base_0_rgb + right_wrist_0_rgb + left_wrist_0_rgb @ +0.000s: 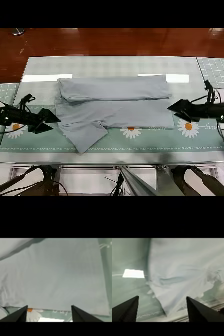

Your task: Fold the shirts.

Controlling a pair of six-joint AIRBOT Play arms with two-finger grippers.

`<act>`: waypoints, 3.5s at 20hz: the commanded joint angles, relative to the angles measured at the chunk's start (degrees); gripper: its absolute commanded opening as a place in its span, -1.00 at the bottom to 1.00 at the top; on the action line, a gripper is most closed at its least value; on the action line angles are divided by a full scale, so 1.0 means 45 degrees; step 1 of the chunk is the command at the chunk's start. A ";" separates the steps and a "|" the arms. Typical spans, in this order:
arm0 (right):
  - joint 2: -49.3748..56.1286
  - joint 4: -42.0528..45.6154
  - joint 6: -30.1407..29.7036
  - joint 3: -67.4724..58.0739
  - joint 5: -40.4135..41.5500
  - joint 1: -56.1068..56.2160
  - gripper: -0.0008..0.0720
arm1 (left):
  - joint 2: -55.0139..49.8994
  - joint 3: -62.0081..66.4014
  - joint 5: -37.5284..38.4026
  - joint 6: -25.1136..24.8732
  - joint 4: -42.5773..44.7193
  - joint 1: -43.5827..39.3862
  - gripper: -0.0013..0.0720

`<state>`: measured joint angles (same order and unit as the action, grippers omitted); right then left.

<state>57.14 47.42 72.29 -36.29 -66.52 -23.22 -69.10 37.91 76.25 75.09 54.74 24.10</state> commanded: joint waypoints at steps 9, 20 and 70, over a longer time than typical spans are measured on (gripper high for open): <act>-0.2006 -0.2317 -0.0214 0.2161 0.0520 -0.0063 0.74 | 0.0505 -0.1836 -0.2953 0.0136 -0.1681 -0.3784 0.94; -0.1991 0.3735 0.2526 0.2589 -0.1146 -0.3177 0.74 | 0.0500 -0.1831 -0.3288 -0.0597 -0.2186 -0.4541 -0.89; 1.0156 -0.1651 0.1035 -1.1171 0.0806 0.0544 0.73 | -0.8325 1.1900 0.1190 0.1637 -0.2798 -0.0933 0.95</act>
<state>102.28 39.48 76.95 -84.07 -58.70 -17.39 -107.04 88.62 73.93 80.84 37.82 15.57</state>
